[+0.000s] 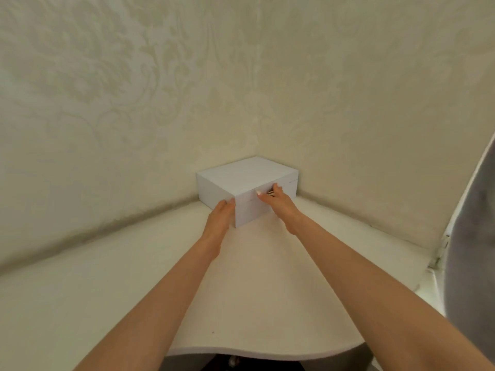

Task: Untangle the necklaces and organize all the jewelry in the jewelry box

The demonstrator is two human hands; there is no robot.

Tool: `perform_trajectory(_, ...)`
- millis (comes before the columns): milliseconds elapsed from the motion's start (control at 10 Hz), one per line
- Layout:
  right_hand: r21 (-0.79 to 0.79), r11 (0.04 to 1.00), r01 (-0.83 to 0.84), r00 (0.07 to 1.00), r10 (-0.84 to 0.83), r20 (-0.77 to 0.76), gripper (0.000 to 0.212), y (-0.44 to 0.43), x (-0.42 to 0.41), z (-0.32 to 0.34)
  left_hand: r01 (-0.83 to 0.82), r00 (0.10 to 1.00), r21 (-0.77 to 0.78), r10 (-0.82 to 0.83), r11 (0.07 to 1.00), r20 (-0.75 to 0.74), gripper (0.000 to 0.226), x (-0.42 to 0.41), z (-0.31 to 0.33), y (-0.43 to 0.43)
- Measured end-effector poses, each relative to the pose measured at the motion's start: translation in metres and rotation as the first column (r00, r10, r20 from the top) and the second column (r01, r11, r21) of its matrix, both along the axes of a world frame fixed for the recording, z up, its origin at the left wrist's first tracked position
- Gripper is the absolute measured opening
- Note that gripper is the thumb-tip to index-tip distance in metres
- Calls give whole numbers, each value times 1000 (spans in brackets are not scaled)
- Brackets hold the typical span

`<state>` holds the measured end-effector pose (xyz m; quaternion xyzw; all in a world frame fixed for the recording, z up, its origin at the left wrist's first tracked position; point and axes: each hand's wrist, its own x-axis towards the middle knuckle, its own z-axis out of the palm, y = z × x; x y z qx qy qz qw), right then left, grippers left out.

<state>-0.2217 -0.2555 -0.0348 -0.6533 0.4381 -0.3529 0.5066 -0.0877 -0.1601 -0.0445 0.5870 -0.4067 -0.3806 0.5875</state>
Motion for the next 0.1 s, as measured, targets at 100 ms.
perform_trajectory(100, -44, 981, 190, 965, -179, 190, 47, 8, -2, 13, -185, 980, -147, 193, 972, 40, 28, 6, 17, 19)
